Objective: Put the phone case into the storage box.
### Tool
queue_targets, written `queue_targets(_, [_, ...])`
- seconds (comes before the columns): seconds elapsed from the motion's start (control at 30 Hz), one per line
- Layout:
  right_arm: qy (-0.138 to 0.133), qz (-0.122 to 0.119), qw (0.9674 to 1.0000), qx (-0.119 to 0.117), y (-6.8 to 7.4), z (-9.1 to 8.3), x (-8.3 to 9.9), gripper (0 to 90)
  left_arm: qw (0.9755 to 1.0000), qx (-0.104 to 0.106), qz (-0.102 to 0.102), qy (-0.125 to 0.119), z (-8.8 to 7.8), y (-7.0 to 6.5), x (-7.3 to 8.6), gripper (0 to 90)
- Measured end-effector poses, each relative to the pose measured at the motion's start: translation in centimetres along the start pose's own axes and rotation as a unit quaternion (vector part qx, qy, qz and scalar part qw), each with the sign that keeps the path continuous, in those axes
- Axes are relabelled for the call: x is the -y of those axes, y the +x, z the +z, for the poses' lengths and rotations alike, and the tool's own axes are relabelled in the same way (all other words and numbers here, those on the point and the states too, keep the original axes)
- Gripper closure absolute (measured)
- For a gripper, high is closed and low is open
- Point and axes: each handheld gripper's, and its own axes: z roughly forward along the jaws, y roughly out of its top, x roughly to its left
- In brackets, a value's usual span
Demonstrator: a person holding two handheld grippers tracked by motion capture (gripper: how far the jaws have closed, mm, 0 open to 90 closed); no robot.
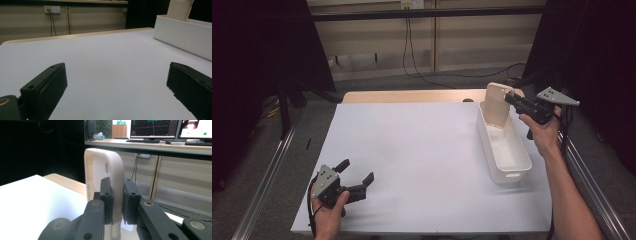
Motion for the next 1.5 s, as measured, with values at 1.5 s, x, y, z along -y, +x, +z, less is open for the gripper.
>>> queue_targets(1.5, [0.026, 0.003, 0.9993, 0.025, -2.7, 3.6, 2.7, 80.5, 0.9998, 0.017, 0.014, 0.001, 0.9, -0.2, 0.0, 3.3])
